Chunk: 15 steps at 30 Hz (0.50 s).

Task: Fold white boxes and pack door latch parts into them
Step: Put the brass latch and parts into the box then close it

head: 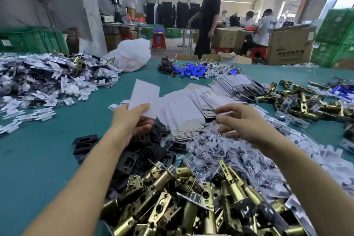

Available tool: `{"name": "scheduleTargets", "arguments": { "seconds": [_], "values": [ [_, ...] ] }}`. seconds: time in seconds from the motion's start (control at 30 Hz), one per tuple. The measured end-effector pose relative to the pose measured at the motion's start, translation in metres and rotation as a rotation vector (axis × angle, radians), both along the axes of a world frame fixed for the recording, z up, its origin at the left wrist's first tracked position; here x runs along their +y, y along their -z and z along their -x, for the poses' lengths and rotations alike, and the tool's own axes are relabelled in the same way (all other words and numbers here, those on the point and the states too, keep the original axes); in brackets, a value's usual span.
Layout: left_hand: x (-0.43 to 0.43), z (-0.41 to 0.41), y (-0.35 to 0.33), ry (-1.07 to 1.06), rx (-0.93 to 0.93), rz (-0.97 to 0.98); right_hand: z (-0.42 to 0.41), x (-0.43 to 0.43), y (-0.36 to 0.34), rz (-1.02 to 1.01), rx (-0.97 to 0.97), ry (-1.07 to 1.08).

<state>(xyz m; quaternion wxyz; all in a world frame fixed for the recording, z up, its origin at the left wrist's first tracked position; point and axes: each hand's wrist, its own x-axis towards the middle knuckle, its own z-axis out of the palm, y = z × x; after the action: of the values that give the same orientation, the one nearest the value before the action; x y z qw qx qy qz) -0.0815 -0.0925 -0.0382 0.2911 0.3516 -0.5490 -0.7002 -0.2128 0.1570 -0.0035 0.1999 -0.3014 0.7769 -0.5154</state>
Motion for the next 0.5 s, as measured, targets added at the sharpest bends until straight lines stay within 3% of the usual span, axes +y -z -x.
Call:
{"name": "scheduleTargets", "arguments": {
  "seconds": [0.17, 0.33, 0.43, 0.5],
  "values": [
    [-0.064, 0.007, 0.024, -0.161, -0.224, 0.010, 0.026, 0.006, 0.019, -0.158, 0.052, -0.002],
    [-0.106, 0.007, 0.046, -0.285, -0.566, 0.259, 0.044, -0.035, 0.024, -0.329, 0.327, -0.018],
    [-0.114, 0.008, 0.052, -0.232, -0.822, 0.447, 0.053, -0.074, 0.023, -0.421, 0.361, -0.041],
    [-0.117, 0.003, 0.054, -0.175, -0.914, 0.467, 0.056, -0.095, 0.027, -0.575, 0.413, -0.031]
  ]
}}
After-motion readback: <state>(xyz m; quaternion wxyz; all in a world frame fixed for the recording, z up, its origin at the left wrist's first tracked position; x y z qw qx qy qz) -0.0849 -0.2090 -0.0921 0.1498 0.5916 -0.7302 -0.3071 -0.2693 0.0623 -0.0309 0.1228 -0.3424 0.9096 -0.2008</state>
